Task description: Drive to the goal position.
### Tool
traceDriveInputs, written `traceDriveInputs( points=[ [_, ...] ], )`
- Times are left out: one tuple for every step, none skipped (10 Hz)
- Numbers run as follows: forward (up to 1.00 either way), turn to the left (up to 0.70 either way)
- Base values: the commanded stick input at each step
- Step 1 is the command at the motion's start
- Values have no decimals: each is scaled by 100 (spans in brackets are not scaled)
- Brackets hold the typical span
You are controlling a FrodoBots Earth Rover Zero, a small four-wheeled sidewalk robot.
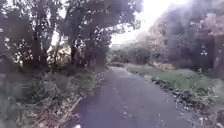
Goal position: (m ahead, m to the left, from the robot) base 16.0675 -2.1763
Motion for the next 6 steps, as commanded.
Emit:
traceDriveInputs(
  points=[
    [70, -14],
    [70, -14],
    [70, -14],
    [70, -14],
    [70, -14],
    [70, -14]
  ],
)
